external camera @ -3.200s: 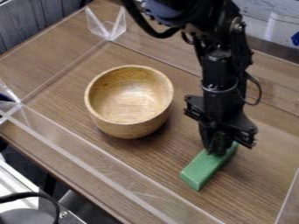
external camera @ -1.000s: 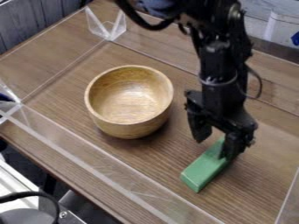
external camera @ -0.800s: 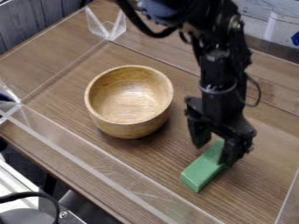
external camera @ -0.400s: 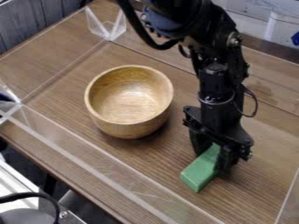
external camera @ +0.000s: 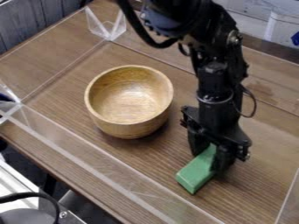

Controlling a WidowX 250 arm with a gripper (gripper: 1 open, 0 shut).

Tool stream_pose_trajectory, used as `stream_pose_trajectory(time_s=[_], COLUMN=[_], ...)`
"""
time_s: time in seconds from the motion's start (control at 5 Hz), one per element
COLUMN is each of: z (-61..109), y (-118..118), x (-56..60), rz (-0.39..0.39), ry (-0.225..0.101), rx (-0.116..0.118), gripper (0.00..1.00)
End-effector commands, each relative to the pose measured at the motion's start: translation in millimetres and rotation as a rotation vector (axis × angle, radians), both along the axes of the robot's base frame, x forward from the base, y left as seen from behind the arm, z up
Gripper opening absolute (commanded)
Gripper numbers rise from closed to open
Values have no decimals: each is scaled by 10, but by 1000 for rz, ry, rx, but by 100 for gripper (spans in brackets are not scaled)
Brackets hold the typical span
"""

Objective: Put the green block in the brown bowl

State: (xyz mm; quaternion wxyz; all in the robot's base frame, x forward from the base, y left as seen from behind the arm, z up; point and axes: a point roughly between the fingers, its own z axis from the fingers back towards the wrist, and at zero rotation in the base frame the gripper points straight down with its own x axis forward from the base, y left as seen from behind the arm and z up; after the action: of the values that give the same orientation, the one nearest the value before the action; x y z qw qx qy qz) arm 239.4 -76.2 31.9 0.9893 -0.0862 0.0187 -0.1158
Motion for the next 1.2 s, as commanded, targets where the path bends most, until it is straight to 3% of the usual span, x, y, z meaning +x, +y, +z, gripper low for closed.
stream_pose_trajectory(time_s=[0.0, 0.2, 0.6, 1.0], z=[328, 623, 835, 1042], y=[19, 79, 223, 655], x=[152, 206, 187, 227], rz=[6, 15, 40, 99], ry=[-91, -125, -150, -166], rx=[-11, 0, 7, 39], gripper=[0, 0, 0, 0])
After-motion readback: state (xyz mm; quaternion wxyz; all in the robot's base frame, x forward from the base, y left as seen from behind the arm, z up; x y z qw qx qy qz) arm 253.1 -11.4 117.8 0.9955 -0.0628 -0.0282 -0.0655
